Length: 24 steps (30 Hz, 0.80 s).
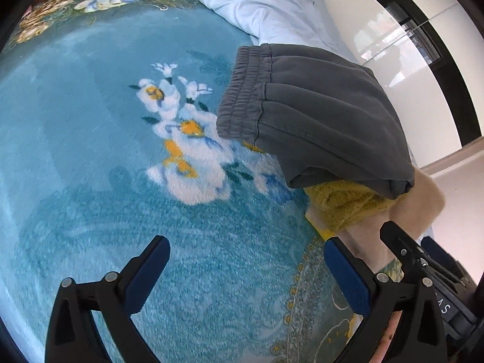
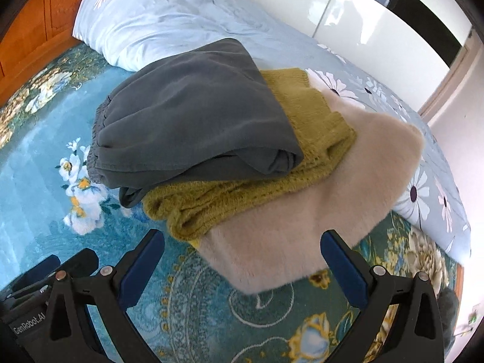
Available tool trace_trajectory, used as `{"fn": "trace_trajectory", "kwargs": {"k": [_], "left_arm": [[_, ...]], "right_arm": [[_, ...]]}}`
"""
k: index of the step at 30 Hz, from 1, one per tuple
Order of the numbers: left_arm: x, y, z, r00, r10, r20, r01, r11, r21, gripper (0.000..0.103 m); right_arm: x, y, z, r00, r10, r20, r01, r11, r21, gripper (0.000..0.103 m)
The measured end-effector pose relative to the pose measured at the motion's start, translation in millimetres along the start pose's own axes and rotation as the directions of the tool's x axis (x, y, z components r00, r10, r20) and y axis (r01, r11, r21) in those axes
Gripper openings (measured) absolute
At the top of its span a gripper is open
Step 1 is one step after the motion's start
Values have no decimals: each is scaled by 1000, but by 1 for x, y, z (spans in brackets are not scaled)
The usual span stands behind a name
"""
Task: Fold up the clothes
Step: 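Grasp the dark grey sweatpants from the clothes pile with the right gripper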
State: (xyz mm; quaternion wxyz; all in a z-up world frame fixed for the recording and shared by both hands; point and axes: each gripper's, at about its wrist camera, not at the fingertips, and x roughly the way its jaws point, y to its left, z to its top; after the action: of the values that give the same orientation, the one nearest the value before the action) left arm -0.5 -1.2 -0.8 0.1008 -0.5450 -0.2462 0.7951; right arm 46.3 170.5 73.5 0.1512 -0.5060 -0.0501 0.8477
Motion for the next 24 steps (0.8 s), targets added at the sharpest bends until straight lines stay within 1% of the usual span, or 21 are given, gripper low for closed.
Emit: {"fn": "trace_trajectory", "kwargs": {"k": [3,5,6,7,8,11,12,13,14,15,16,18,19,20,21,22,23,24], "left_arm": [[1,6,2,1000,-8,3,8,1000,-29,103],[2,10,4,1000,-13,5,13,999,-49,103],[2,12,5,1000,-15,6,15,998,-59,103],[3,14,5,1000,-18,7,18,997,-68,103],[3,16,6,1000,-20,8,21,997,-78,103],[4,22,9,1000,-27,11,28,994,-107,103],[6,24,11,1000,-30,8,31,994,-107,103],[8,26,13,999,-32,5,33,994,-107,103],[7,28,13,999,-34,3,34,993,-109,103],[5,29,12,999,-37,3,37,993,-112,103],[4,30,12,999,-40,6,40,993,-113,103],[1,30,12,999,-43,12,44,993,-113,103],[0,30,12,999,-45,16,46,993,-111,103],[-2,30,11,999,-45,18,47,993,-108,103],[-4,30,11,999,-45,19,46,994,-104,103],[3,29,12,999,-24,20,26,995,-96,103],[1,30,11,999,-23,24,26,995,-93,103],[-9,33,12,999,-38,28,40,995,-92,103]], "right_arm": [[4,-5,-1,1000,19,20,-19,1000,18,102],[8,-3,8,1000,11,27,-11,1000,-11,98],[9,-4,13,1000,9,30,-8,999,-32,91],[10,-4,17,999,8,34,-6,998,-59,81],[11,-1,23,999,3,43,1,996,-88,76],[19,12,30,999,-12,41,19,985,-174,71],[20,17,31,999,-18,41,26,978,-209,59],[21,20,32,999,-21,41,30,971,-239,45],[17,23,34,997,-27,73,44,968,-247,39],[13,25,36,994,-30,103,55,967,-249,28],[7,23,39,991,-24,131,54,972,-229,22],[-9,17,49,983,-18,185,53,981,-187,14],[-16,14,54,978,-15,206,52,983,-174,11],[-26,9,60,975,-5,221,43,985,-169,11],[-38,9,66,966,-2,258,46,985,-163,9],[-49,5,73,960,10,279,34,987,-154,9],[-68,2,83,947,23,322,18,992,-125,9],[-87,-3,92,932,36,359,-2,995,-95,8]]}}
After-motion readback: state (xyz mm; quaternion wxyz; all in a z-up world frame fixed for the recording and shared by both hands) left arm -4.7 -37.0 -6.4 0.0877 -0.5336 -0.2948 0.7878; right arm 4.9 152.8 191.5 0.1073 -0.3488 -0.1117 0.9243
